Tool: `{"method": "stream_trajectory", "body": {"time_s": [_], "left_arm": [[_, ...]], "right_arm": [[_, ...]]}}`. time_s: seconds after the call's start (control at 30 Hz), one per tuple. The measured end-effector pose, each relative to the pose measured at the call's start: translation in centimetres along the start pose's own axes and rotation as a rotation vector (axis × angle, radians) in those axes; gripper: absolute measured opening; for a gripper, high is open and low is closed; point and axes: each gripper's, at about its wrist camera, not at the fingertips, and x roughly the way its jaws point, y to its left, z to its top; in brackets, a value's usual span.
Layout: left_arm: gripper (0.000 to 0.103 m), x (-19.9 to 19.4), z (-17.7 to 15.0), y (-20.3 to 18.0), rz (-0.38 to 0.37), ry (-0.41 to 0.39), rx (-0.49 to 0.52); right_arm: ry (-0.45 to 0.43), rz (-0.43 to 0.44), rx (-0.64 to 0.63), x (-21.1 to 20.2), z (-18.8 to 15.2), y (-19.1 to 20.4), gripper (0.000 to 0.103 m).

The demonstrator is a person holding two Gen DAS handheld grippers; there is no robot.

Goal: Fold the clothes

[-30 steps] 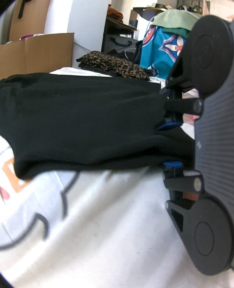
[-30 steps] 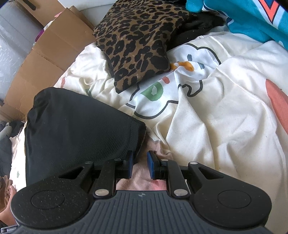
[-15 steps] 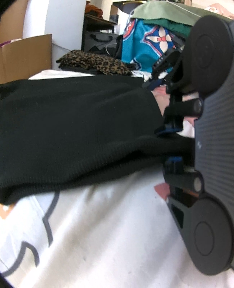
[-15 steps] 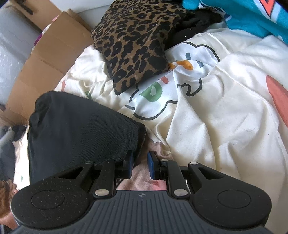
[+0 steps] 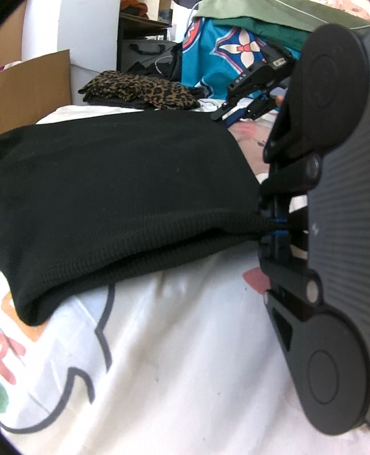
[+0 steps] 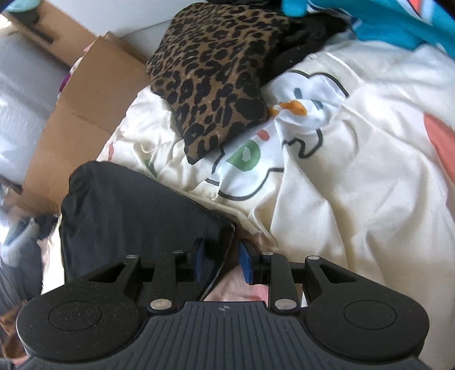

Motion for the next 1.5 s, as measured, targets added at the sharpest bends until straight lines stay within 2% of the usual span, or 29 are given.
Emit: {"method": "stream_trajectory", "body": {"time_s": [0.13,0.43,0.5,0.67,0.8,0.93,1.03,1.13,1.2,1.23,1.3,1.5], "left_arm": [[0.005,-0.8,-0.3,0.4,0.013,0.001,0.013],[0.005,-1.2,-0.6,1.4,0.038,0.01,0.032],[0.005,-4.8,-3.0,4.5,0.042,0.011,0.035],[0.005,-5.7,-3.7,5.8,0.047,0.012,0.033],[0.005,-5.8,-3.9,6.0,0.049,0.009,0.032],[0.005,-5.4,-3.7,5.6,0.056,0.011,0.038],[0.005,-5.2,-3.5,5.4,0.054,0.012,0.039],[0.005,-5.1,-3.5,5.5,0.053,0.012,0.038],[0.005,-5.2,-3.6,5.6,0.052,0.014,0.039],[0.005,-5.3,-3.6,5.6,0.053,0.016,0.039],[0.005,-5.4,-3.7,5.8,0.054,0.018,0.039],[0.005,-6.0,-4.0,6.4,0.048,0.023,0.035]], "right_arm": [[0.017,0.025,-0.039,0.7,0.8,0.1,0.033],[0.146,0.076,-0.237,3.0,2.9,1.6,0.033],[0.168,0.095,-0.283,3.1,3.2,2.1,0.032],[0.22,0.132,-0.364,3.3,3.8,3.0,0.032],[0.259,0.162,-0.369,3.8,4.3,2.4,0.032],[0.286,0.119,-0.45,3.2,3.9,2.9,0.015],[0.292,0.09,-0.476,2.0,3.7,3.2,0.014],[0.284,0.049,-0.476,1.0,4.0,2.9,0.017],[0.274,0.065,-0.481,0.7,4.3,2.9,0.02],[0.271,0.079,-0.481,0.9,4.5,3.0,0.03],[0.265,0.108,-0.481,1.1,4.8,3.1,0.041],[0.272,0.182,-0.463,2.7,5.9,2.9,0.042]]}}
